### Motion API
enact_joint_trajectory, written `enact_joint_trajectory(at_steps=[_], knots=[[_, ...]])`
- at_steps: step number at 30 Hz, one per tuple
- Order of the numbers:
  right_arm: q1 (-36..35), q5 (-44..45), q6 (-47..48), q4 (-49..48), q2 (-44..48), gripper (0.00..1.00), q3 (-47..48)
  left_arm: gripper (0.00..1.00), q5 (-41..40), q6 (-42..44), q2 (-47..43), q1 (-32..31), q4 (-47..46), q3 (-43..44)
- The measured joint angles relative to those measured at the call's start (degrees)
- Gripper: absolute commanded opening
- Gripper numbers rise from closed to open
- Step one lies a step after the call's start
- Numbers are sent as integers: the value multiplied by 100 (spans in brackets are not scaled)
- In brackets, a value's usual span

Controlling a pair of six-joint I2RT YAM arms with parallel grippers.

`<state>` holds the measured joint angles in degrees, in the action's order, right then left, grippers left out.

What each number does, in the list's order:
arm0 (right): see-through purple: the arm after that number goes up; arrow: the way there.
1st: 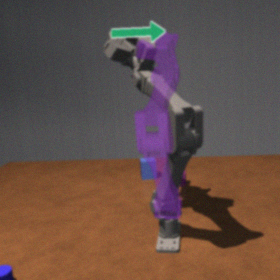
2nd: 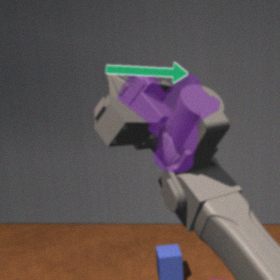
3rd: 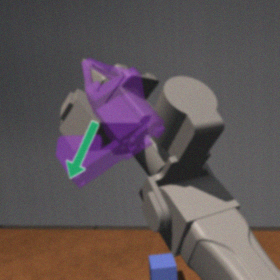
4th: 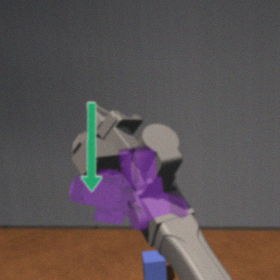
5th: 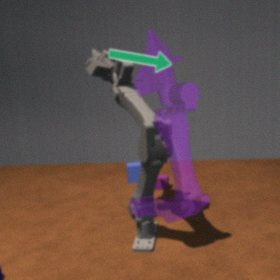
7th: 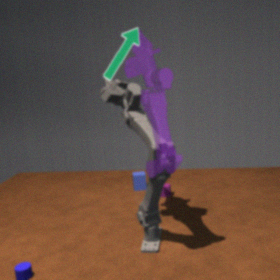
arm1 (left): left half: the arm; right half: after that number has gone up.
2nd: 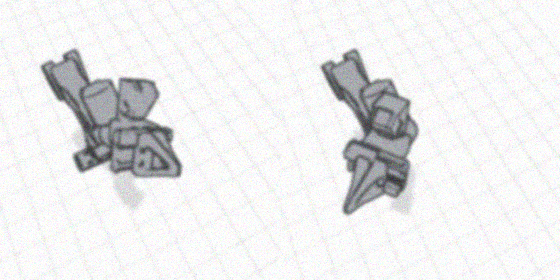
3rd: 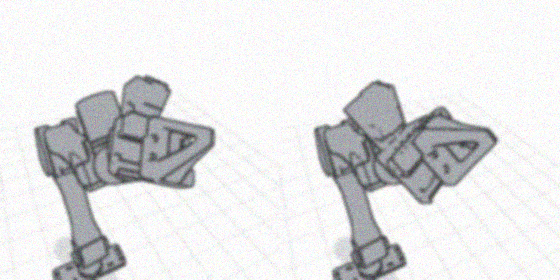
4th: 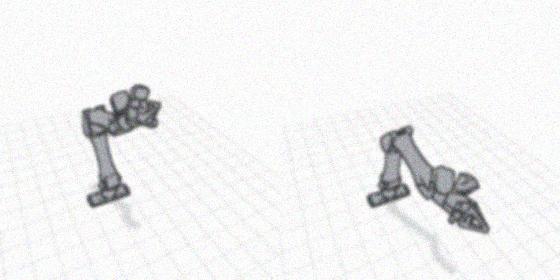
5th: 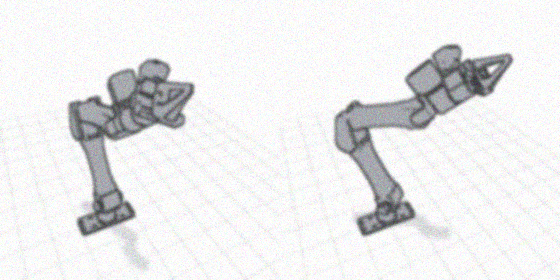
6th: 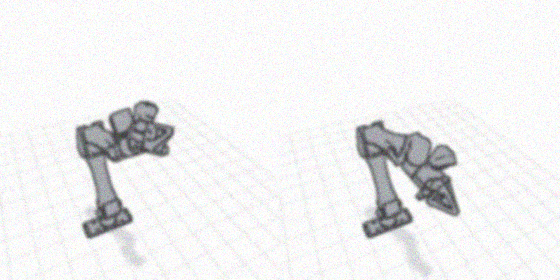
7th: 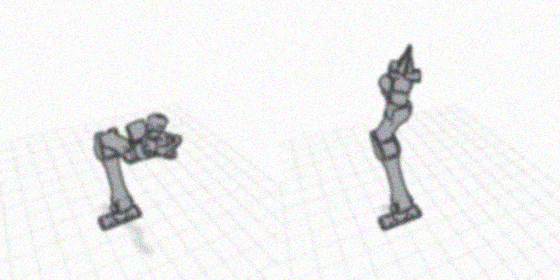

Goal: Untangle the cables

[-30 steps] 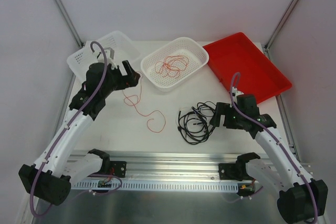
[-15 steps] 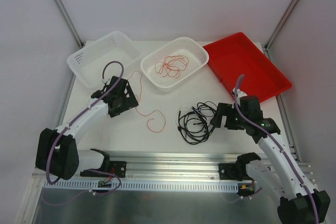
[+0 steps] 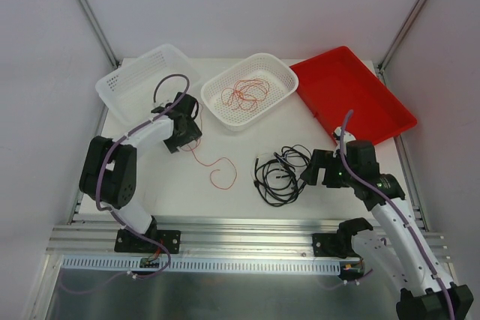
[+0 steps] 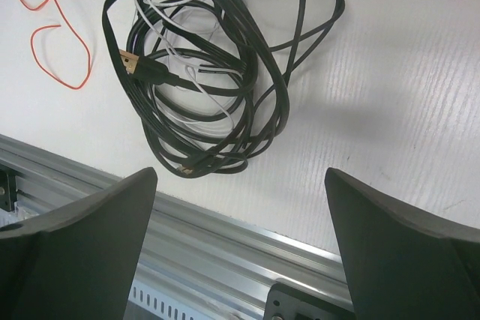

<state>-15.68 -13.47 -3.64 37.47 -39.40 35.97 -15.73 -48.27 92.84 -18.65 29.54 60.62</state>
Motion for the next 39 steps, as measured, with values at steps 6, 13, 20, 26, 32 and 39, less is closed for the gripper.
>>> enact_joint_trajectory(at_steps=[6, 13, 20, 26, 32, 39], knots=[[2, -55, 22, 7, 136, 99, -4, 63, -35, -214, 546, 35, -15, 184], [0, -79, 37, 13, 214, 100, -28, 55, -142, -382, 791, 153, 4, 197], [0, -79, 57, 13, 273, 100, -33, 26, -155, -439, 874, 225, 33, 201], [0, -76, 74, 9, 286, 100, -96, 0, -173, -400, 848, 223, -55, 157], [2, -76, 74, 11, 297, 99, -107, 0, -175, -227, 323, 223, -76, -367], [0, -74, 76, 11, 299, 100, -107, 0, -238, 240, -1381, 219, 468, -435]])
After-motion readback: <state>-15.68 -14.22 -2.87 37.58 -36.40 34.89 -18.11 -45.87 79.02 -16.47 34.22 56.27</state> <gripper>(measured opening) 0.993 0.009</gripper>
